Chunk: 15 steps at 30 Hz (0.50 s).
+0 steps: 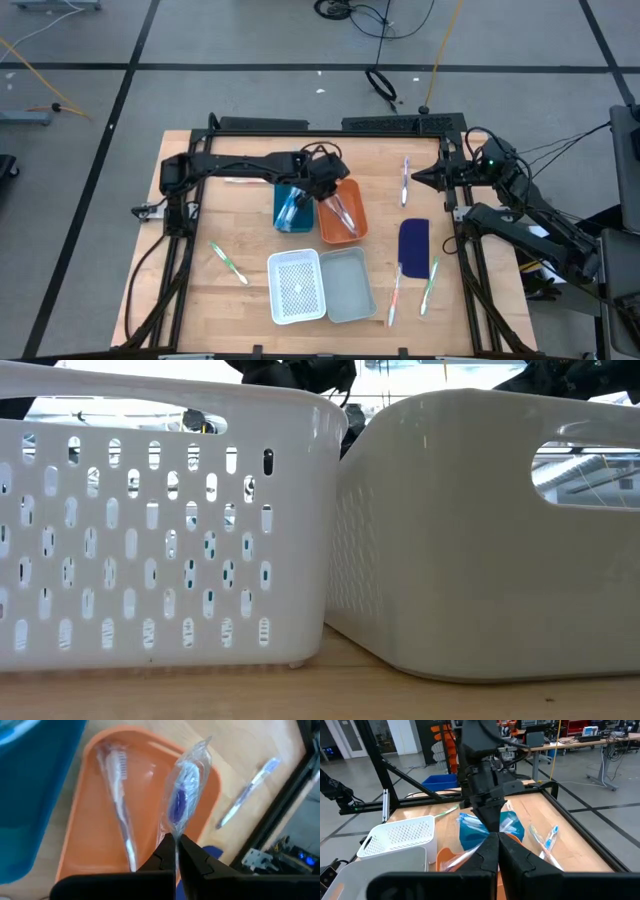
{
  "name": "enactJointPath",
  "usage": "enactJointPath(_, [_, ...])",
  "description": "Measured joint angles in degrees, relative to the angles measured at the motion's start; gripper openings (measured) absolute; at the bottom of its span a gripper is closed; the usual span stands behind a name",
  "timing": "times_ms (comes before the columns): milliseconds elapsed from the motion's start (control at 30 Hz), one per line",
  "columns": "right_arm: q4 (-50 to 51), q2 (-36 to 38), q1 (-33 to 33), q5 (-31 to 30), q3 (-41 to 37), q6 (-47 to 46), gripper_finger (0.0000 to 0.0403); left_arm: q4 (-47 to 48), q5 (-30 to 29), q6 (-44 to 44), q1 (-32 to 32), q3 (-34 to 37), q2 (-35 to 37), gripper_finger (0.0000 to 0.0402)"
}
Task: Pick & Place Toothbrushes
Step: Put the violet toothbrush into the orange bin
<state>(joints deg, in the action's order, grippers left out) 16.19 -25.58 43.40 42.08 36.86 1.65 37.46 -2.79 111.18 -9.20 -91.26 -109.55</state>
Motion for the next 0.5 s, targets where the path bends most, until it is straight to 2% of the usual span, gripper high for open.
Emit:
enactJointPath(233, [0.0,0.0,0.0,0.0,0.0,0.1,0.0000,0.3,-6.2,6.9,1.8,0.0,0.0,0.0000])
enactJointPath(500, [0.1,0.3,0.0,0.0,0.0,0.1,0.0000,-1.1,-7.1,10.3,3.4,0.1,-3.3,0.0000])
